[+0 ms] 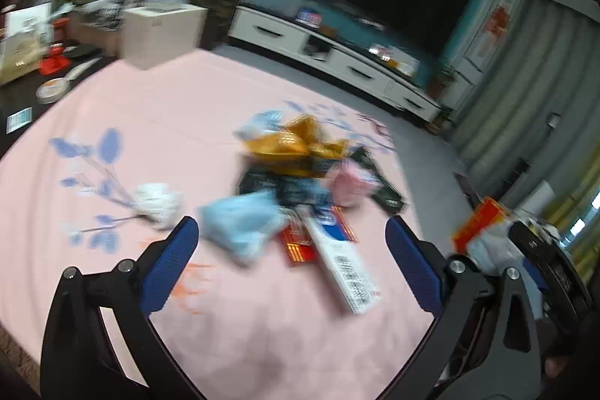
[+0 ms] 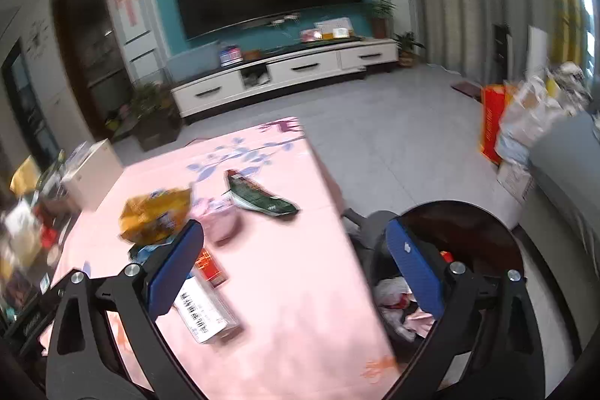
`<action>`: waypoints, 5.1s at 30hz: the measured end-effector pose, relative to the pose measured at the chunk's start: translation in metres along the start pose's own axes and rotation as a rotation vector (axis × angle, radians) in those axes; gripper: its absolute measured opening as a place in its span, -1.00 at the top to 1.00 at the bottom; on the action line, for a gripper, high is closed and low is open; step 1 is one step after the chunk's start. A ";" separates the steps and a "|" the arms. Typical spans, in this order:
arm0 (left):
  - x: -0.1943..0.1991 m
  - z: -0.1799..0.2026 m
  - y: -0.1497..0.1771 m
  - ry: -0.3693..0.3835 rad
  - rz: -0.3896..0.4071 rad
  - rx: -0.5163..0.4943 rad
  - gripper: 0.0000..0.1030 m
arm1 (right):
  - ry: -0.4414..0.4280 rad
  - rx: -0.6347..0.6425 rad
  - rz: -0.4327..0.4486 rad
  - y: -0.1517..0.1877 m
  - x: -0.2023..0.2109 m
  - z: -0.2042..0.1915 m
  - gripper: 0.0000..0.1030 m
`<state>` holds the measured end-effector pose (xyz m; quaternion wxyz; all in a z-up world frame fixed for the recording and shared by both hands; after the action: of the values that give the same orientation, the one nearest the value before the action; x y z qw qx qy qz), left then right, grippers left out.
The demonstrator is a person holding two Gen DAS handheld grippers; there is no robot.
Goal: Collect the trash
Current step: 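Return both tools to the table toward the tissue and medicine box, then grasp the white tissue ball with the left tool while the right tool grasps the medicine box, then carry the tissue and medicine box over the black bin, then open the right tool to drop the medicine box while the left tool releases the tissue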
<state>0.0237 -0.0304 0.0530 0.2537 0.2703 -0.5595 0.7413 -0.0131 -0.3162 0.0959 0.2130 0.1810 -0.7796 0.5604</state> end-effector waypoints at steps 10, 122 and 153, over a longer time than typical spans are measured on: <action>-0.014 -0.070 -0.006 -0.136 -0.013 0.080 -0.93 | -0.113 0.081 -0.136 0.046 -0.044 -0.061 -0.87; -0.041 0.338 0.136 0.562 -0.223 -0.549 0.72 | 0.104 -0.306 0.027 -0.007 0.051 0.176 0.57; -0.066 0.349 0.207 0.654 -0.483 -0.637 0.72 | 0.241 -0.336 -0.150 0.033 0.017 0.207 0.57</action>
<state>-0.0277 -0.4235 -0.0560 0.6491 0.0553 -0.5707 0.4999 -0.0711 -0.5036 0.0206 0.3730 0.1320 -0.8154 0.4226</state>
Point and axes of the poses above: each gripper's, at about its wrist camera, not at the fingertips, and x roughly against the way its jaws point, z to its right, y to its underside, the point moved 10 cm from there along -x, roughly the way its jaws point, and after that the axes turned 11 degrees about -y, right-handed, at the moved point
